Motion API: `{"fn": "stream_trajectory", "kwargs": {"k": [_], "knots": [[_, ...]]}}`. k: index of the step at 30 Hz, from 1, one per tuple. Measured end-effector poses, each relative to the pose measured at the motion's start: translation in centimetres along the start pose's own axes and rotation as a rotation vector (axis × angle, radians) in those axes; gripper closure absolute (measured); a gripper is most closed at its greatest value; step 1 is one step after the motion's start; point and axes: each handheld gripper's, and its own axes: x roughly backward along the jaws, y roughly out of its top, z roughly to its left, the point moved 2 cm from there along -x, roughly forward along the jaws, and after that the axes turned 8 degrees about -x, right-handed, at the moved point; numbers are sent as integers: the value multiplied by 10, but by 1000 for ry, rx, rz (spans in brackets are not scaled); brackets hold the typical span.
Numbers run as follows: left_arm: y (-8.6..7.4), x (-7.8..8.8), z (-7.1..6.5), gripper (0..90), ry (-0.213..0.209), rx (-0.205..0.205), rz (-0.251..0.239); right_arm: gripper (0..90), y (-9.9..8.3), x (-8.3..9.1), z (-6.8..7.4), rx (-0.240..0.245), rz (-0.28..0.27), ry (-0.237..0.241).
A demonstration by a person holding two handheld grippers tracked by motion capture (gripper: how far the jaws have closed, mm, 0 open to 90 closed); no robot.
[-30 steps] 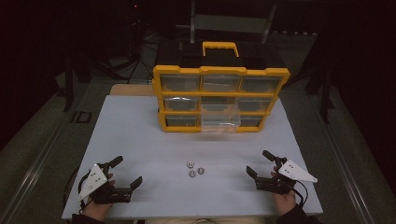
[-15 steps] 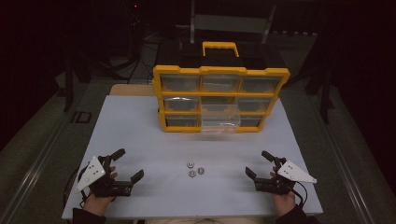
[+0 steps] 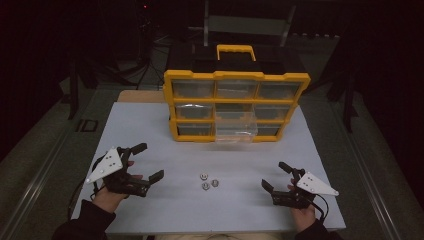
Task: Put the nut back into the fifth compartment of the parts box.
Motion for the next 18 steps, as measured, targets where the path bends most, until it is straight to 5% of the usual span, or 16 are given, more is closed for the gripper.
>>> {"fn": "stream_trajectory", "kwargs": {"k": [18], "knots": [[9,-60,-7,0,-123,-50,55,105,0,0,1,-2,2,15]]}}
